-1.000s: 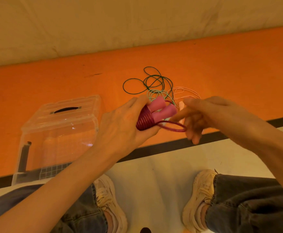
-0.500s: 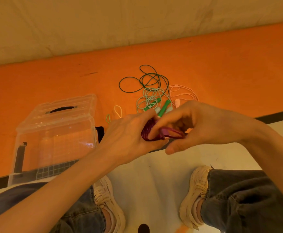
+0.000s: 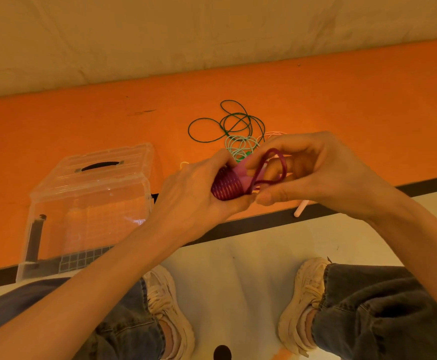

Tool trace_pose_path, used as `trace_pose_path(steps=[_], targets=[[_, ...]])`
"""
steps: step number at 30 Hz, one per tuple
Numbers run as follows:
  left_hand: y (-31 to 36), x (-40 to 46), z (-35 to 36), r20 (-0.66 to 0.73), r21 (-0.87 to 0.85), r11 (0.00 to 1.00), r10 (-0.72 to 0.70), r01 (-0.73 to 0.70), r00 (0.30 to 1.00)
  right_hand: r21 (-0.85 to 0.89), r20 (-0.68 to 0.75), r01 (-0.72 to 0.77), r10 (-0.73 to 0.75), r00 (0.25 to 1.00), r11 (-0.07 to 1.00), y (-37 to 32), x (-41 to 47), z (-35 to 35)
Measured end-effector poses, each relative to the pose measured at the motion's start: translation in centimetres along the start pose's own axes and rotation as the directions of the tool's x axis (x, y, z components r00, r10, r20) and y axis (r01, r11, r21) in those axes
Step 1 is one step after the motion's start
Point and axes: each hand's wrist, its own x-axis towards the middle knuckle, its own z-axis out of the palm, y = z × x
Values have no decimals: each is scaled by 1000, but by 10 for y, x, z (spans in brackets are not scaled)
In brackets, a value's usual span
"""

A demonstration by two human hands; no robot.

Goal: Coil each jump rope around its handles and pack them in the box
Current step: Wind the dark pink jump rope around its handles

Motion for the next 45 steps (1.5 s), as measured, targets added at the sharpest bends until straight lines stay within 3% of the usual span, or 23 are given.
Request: trace_pose_path(steps=[3, 5, 10, 14, 21, 34, 40, 45], targets=[[-1, 0, 1, -20, -65, 998, -23, 22, 1000, 55, -82, 16, -11, 997, 998, 0, 1, 2], [-2, 2, 3, -20, -195, 980, -47, 42, 999, 87, -176, 33, -17, 984, 996, 0, 2, 2], [3, 5, -8, -62, -550, 832, -129, 74, 990, 195, -332, 32, 35, 943, 980, 0, 3, -4], [6, 4, -13, -89, -671, 739, -164, 62, 982, 311, -232, -68, 146, 962, 948, -2, 4, -4], [8, 1, -13, -106, -707, 707, -125, 14, 986, 293, -58, -287, 317, 947, 912, -3, 6, -1], [5, 0, -8, -178, -518, 835, 106, -185, 978, 454, -4, -399, 450, 893, 796, 5, 4, -14], [8, -3, -8, -183, -276, 906, 279, -321, 943, 390, 68, -404, 412, 909, 827, 5, 1, -29], [4, -3, -8, -149, -170, 920, 330, -353, 932, 390, 200, -371, 316, 927, 843, 6, -6, -40]])
